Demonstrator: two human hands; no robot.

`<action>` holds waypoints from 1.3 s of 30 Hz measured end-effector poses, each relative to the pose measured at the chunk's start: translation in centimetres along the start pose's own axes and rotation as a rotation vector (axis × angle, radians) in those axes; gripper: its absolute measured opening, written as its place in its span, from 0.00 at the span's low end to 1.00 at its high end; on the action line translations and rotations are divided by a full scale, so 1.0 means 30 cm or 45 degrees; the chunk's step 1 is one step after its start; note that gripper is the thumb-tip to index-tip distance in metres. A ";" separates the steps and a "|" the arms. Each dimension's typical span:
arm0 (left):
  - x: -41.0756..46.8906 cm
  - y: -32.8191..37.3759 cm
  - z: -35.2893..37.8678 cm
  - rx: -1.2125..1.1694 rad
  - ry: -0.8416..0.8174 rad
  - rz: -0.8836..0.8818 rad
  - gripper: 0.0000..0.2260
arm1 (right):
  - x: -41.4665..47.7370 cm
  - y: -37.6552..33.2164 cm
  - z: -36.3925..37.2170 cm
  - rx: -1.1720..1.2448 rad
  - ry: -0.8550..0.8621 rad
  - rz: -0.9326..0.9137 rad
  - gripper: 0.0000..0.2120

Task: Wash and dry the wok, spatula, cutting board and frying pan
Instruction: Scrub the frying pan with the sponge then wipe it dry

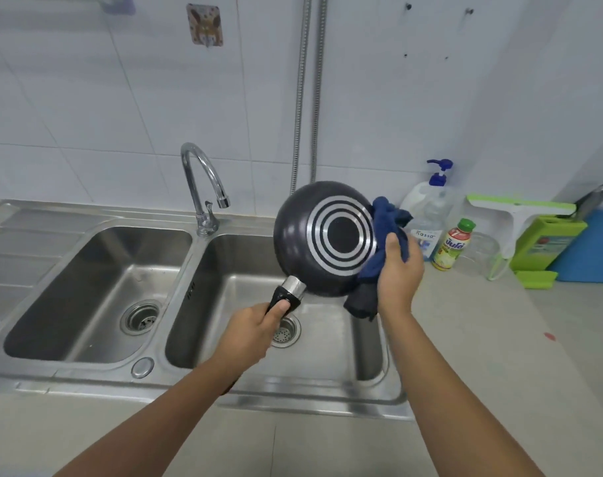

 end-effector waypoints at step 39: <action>0.023 0.005 0.203 0.552 0.052 0.128 0.14 | -0.224 0.352 -0.412 -0.629 -0.114 0.436 0.28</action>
Point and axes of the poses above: each hand's wrist, its own x-axis towards the middle knuckle, its own z-axis out of the palm, y = z × x, the point moved 8 cm from there along x, towards the middle knuckle, and after that the axes turned 1 degree about x, right-handed, at the moved point
